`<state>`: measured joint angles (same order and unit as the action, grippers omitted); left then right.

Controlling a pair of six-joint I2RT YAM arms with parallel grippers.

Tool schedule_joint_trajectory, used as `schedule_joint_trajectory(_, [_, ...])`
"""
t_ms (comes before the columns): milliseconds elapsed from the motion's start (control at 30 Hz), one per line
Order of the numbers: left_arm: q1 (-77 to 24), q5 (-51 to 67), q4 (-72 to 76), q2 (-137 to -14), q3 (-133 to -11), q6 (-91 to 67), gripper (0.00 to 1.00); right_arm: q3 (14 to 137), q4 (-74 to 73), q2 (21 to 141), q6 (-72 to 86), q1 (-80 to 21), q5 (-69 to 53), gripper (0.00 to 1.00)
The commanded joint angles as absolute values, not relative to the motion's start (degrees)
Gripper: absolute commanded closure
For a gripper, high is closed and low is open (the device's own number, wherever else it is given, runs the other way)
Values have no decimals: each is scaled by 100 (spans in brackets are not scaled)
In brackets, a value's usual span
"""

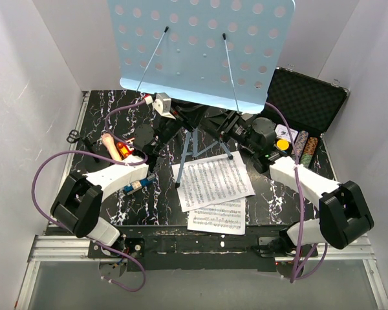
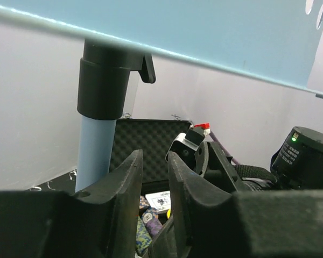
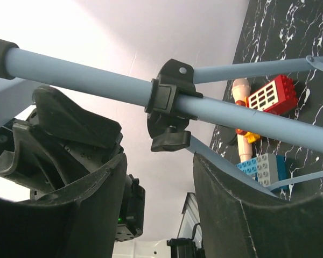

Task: Pack up the instrument practice props
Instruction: Unscrew the knob on the music stand.

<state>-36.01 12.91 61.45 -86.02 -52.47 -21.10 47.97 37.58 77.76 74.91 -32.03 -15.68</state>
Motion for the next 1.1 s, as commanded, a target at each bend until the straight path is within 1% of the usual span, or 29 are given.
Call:
schedule_joint_trajectory(0, [-3577, 1301, 6187, -8464, -5362, -2048, 80, 5115, 3850, 7848, 7620, -3208, -1828, 40])
schedule_joint_trajectory(67, [-3586, 1292, 6205, -8464, -5326, -2065, 85, 5071, 3928, 7884, 7681, -3199, -1767, 40])
schedule_joint_trajectory(233, [-3577, 1292, 6196, -8464, -5344, -2048, 93, 5054, 4200, 8068, 7848, -3155, -1688, 42])
schedule_joint_trajectory(400, [-3577, 1327, 6179, -8490, -5414, -2013, 95, 5150, 4342, 8235, 7919, -3068, -1758, 45])
schedule_joint_trajectory(433, [-3586, 1336, 6161, -8482, -5431, -1995, 93, 5176, 4324, 8235, 7884, -3076, -1793, 46])
schedule_joint_trajectory(467, [-3586, 1345, 6161, -8473, -5440, -1978, 88, 5203, 4289, 8235, 7866, -3067, -1802, 46])
schedule_joint_trajectory(533, [-3577, 1327, 6117, -8455, -5467, -1925, 74, 5229, 4245, 8209, 7814, -3067, -1837, 46])
schedule_joint_trajectory(567, [-3586, 1318, 6082, -8446, -5475, -1899, 69, 5238, 4210, 8200, 7787, -3076, -1846, 46])
schedule_joint_trajectory(667, [-3586, 1301, 5776, -8332, -5519, -1706, 62, 5282, 4052, 8148, 7691, -3059, -1889, 46])
schedule_joint_trajectory(767, [-3586, 1170, 5477, -8209, -5467, -1460, 62, 5317, 3903, 8095, 7568, -3050, -1925, 46])
schedule_joint_trajectory(867, [-3586, 898, 5134, -8069, -5467, -1179, 70, 5352, 3762, 8051, 7453, -3041, -1942, 46])
schedule_joint_trajectory(933, [-3586, 826, 4888, -8025, -5493, -941, 72, 5370, 3657, 8033, 7392, -3041, -1951, 46])
schedule_joint_trajectory(1067, [-3586, 826, 4825, -8016, -5563, -642, 73, 5370, 3586, 8016, 7330, -3041, -1969, 46])
